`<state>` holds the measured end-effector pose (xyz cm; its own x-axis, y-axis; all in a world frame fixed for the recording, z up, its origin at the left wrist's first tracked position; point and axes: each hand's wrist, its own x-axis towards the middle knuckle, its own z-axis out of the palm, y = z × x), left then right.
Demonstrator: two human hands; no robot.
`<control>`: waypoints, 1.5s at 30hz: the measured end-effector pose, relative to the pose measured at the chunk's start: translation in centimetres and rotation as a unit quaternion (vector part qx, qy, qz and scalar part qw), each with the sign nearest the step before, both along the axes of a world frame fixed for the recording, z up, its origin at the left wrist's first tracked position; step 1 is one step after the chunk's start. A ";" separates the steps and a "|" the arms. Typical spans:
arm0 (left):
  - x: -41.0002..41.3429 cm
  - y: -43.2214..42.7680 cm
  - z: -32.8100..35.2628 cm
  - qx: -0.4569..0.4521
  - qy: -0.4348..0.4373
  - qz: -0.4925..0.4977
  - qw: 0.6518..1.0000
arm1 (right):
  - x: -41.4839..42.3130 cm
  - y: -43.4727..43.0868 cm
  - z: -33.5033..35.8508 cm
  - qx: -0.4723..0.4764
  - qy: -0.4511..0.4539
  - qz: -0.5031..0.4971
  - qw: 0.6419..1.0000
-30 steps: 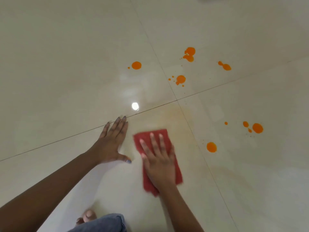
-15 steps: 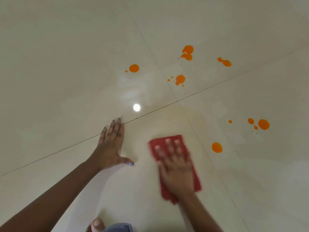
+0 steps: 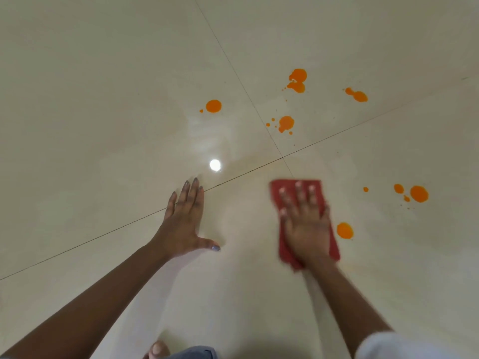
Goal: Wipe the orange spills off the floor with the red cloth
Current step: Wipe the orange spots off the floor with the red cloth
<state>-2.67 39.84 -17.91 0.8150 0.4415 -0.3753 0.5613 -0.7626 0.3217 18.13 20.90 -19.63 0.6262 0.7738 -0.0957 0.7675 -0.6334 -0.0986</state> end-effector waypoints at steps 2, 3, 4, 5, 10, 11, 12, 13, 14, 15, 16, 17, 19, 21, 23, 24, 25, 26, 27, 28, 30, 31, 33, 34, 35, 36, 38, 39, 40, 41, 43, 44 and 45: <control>-0.1 0.1 -0.1 0.004 -0.004 0.002 1.000 | 3.5 4.7 0.4 -0.022 0.024 -0.087 0.996; -0.2 0.3 -0.1 0.009 -0.003 0.003 1.000 | 3.3 7.6 0.2 -0.028 0.038 -0.097 0.994; -0.3 0.3 -0.2 0.010 -0.003 0.001 1.000 | 2.1 9.6 0.0 -0.028 0.045 -0.081 0.995; -0.5 0.5 -0.2 0.007 -0.005 0.004 1.000 | 0.0 11.1 -0.1 -0.015 0.050 -0.038 0.998; 0.4 -0.7 0.4 -0.011 -0.008 -0.041 0.999 | -9.9 1.5 -0.1 0.025 0.042 0.080 0.996; 1.0 -1.2 0.5 -0.011 0.000 -0.060 0.998 | -9.6 -1.6 0.0 0.029 0.046 0.033 0.998; 2.0 -1.8 0.5 -0.011 0.005 -0.082 0.997 | -8.4 -4.4 0.1 0.025 0.036 -0.019 0.999; 2.7 -2.3 0.3 -0.009 0.007 -0.101 0.995 | -6.2 -6.3 0.1 0.013 0.021 -0.067 0.997; 3.3 -2.8 0.1 -0.007 0.006 -0.118 0.993 | -3.5 -7.5 0.1 0.000 0.006 -0.107 0.994; 3.8 -3.1 0.0 -0.005 0.005 -0.131 0.991 | -0.5 -7.7 0.2 -0.008 0.002 -0.141 0.990; 4.3 -3.3 -0.1 0.001 -0.001 -0.140 0.990 | 2.4 -6.7 0.4 -0.014 0.006 -0.177 0.984; 4.6 -3.4 -0.2 0.005 -0.006 -0.144 0.990 | 4.6 -5.0 0.5 -0.010 0.016 -0.210 0.978; 5.3 -3.5 -0.4 0.011 -0.013 -0.147 0.989 | 5.2 -0.6 0.4 -0.008 0.037 -0.205 0.978; 5.9 -3.6 -0.5 0.013 -0.014 -0.147 0.989 | 1.2 1.9 0.2 0.012 0.031 -0.095 0.995; 6.5 -3.9 -0.7 0.011 -0.013 -0.152 0.988 | -3.9 -0.6 -0.1 0.024 0.030 0.017 0.999; 6.8 -4.0 -0.8 0.010 -0.009 -0.154 0.988 | -5.2 -3.2 -0.1 0.030 0.031 0.023 0.999; 6.9 -4.1 -0.9 0.010 -0.005 -0.154 0.988 | -5.5 -6.1 0.0 0.034 0.033 -0.008 0.999; 6.9 -4.2 -0.9 0.013 -0.005 -0.153 0.988 | -4.8 -8.9 0.2 0.032 0.029 -0.060 0.997; 7.0 -4.2 -1.0 0.018 -0.006 -0.151 0.988 | -3.1 -11.0 0.4 0.024 0.023 -0.117 0.993; 7.1 -4.2 -1.1 0.020 -0.007 -0.149 0.989 | -0.8 -12.2 0.3 0.012 0.013 -0.164 0.986; 7.1 -4.2 -1.1 0.020 -0.003 -0.150 0.988 | 4.1 -11.2 0.3 -0.012 0.017 -0.244 0.970; 7.1 -4.2 -1.2 0.023 -0.004 -0.151 0.988 | 5.9 -9.1 0.0 -0.012 0.026 -0.267 0.963; 7.0 -4.1 -1.2 0.028 -0.007 -0.153 0.988 | 6.3 -4.0 -0.1 -0.011 0.026 -0.229 0.973; 7.0 -4.1 -1.2 0.028 -0.010 -0.152 0.988 | 4.7 -2.1 -0.2 0.009 0.013 -0.182 0.983; 7.1 -4.0 -1.2 0.025 -0.012 -0.151 0.988 | 2.1 -1.1 -0.3 0.023 0.009 -0.126 0.992; 7.0 -4.0 -1.1 0.018 -0.011 -0.147 0.989 | -1.0 -1.6 -0.5 0.029 0.014 -0.070 0.997; 7.2 -4.3 -0.8 0.006 -0.004 -0.145 0.989 | -5.9 -6.1 -0.3 0.037 0.031 -0.041 0.998; 7.5 -4.5 -0.8 0.006 -0.002 -0.148 0.989 | -6.4 -9.2 0.1 0.041 0.041 -0.078 0.995; 7.6 -4.6 -0.9 0.013 -0.001 -0.149 0.989 | -5.7 -12.1 0.2 0.046 0.027 -0.121 0.991; 7.7 -4.7 -1.0 0.024 0.000 -0.149 0.989 | -3.8 -14.2 0.2 0.041 0.006 -0.173 0.984; 7.9 -4.9 -1.1 0.037 0.004 -0.142 0.989 | 1.5 -15.7 0.0 0.015 0.000 -0.286 0.958; 8.0 -5.1 -0.9 0.038 0.005 -0.142 0.989 | 3.9 -14.9 -0.2 0.013 0.012 -0.341 0.940; 8.2 -5.4 -0.8 0.037 0.005 -0.150 0.988 | 5.1 -13.3 0.0 0.007 0.024 -0.370 0.929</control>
